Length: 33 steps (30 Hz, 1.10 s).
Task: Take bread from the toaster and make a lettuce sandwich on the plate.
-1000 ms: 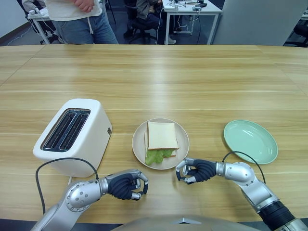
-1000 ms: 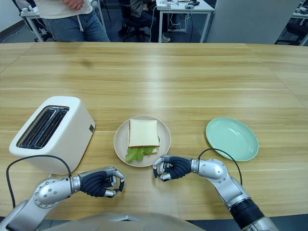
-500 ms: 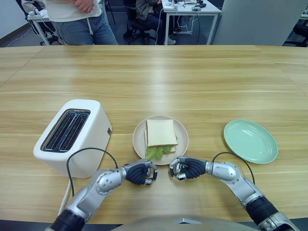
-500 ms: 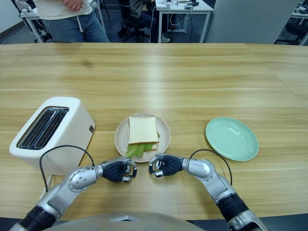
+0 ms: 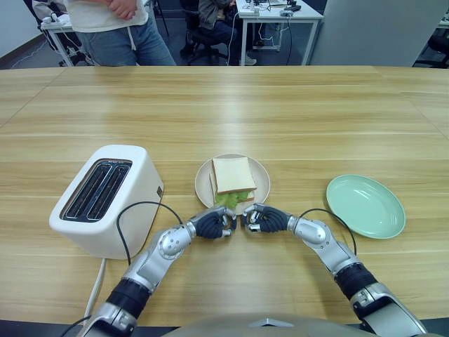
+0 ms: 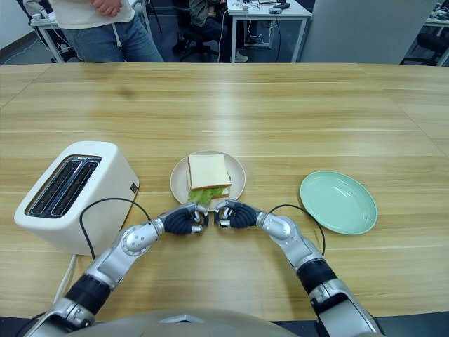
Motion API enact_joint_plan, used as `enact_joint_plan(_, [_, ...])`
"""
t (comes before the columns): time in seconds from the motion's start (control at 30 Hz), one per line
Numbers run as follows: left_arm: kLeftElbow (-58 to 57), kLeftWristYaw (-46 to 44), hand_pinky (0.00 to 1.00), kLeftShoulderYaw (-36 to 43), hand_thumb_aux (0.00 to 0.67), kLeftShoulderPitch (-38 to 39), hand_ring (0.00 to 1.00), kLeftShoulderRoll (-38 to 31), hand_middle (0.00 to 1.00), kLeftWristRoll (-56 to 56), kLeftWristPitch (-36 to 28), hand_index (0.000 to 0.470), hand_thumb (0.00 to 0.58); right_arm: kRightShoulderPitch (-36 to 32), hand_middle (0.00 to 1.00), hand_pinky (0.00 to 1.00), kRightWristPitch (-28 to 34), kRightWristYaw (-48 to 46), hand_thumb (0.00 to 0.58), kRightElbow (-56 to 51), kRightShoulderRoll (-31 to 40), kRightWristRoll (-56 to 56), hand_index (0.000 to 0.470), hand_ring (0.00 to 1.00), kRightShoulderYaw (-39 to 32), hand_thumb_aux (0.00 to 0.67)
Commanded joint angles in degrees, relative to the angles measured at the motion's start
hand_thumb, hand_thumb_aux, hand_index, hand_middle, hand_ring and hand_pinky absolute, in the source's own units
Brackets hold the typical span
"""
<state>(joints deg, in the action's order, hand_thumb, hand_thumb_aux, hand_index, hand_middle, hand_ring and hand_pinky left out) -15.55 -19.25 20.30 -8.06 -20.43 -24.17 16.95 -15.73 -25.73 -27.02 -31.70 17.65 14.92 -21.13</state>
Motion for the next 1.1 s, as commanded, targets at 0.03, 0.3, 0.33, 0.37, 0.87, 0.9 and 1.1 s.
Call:
enact_joint_plan(0.03, [-4.9,2.0,1.00,-0.3,0.670,-1.9,1.00,0.6,1.00,-0.7,-1.5,0.460,0.580,-3.0,1.00,1.00,-1.0,1.6,0.580,-6.4,-1.4,-0.1,0.460,1.00,1.0,0.670])
enact_joint_plan(0.3, [-9.4,5.0,1.00,-0.5,0.670,-5.3,1.00,2.0,1.00,-0.5,-0.9,0.460,0.580,-6.8,1.00,1.00,-4.0,4.5,0.580,-13.2,-3.0,0.8,0.460,1.00,1.4,0.670])
enact_joint_plan(0.33, [-8.6,4.9,1.00,-0.4,0.670,-4.8,1.00,1.8,1.00,-0.4,-0.8,0.460,0.580,-6.8,1.00,1.00,-4.3,4.3,0.580,-12.8,-2.9,0.3,0.460,1.00,1.8,0.670])
enact_joint_plan(0.37, [-7.7,4.9,1.00,-0.4,0.670,-4.3,1.00,1.6,1.00,-0.3,-0.5,0.460,0.580,-6.5,1.00,1.00,-4.5,3.6,0.580,-12.2,-2.9,-0.9,0.460,1.00,2.5,0.670])
enact_joint_plan(0.87, [23.8,18.6,0.11,-16.6,0.000,5.9,0.11,11.0,0.11,11.9,0.5,0.000,0.000,3.0,0.00,0.00,0.8,-5.6,0.000,18.2,-10.6,-31.6,0.000,0.00,15.3,0.000])
enact_joint_plan(0.9, [24.4,19.5,0.00,-17.0,0.000,6.4,0.00,12.1,0.00,12.3,0.7,0.000,0.000,2.1,0.00,0.00,-0.5,-3.3,0.000,16.9,-11.8,-31.1,0.000,0.00,16.8,0.000])
enact_joint_plan(1.1, [20.3,27.9,0.00,-21.6,0.000,4.9,0.00,15.3,0.00,9.4,3.6,0.000,0.000,-2.9,0.00,0.00,-13.3,9.0,0.000,7.5,-16.9,-22.2,0.000,0.00,21.8,0.000])
